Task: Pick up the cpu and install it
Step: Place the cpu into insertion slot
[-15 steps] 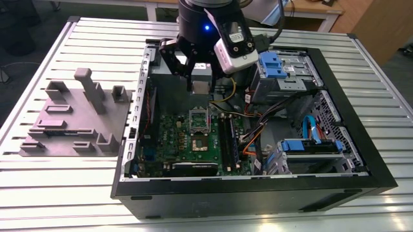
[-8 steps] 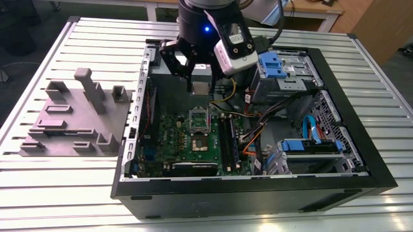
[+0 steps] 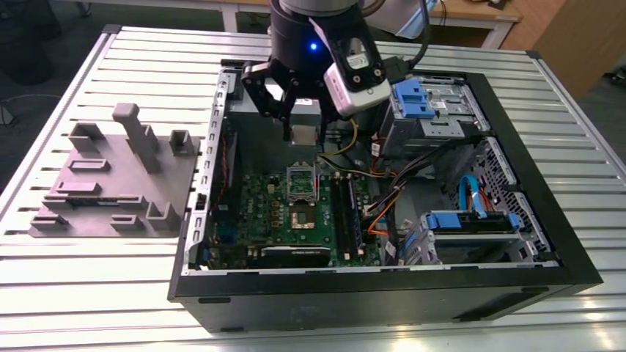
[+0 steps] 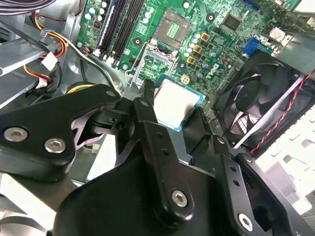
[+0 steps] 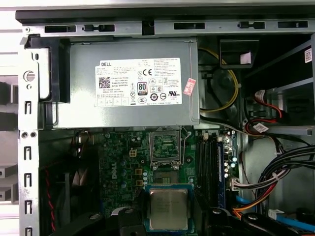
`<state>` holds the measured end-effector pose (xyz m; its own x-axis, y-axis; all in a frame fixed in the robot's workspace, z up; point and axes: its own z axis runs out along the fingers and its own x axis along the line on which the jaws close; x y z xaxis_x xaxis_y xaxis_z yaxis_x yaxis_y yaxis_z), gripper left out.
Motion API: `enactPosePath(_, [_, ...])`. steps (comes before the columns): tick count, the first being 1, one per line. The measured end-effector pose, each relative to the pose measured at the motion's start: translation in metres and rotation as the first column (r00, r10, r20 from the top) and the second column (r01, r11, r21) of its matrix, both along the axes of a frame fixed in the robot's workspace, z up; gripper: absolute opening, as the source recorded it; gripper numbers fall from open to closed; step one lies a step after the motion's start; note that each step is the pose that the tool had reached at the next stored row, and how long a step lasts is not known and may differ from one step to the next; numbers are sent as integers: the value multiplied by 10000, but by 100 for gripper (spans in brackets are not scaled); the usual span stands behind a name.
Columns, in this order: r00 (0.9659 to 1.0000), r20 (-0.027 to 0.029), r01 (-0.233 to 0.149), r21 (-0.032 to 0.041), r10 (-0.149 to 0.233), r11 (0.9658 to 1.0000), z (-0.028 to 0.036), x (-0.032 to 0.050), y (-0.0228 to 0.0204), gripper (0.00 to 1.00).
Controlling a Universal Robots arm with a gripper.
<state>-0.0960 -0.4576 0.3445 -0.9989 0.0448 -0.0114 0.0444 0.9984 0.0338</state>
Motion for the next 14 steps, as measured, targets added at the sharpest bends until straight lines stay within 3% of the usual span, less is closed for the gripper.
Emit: enactPosePath(14, [10000, 0, 0, 0, 0, 10000, -34, 0, -4, 47])
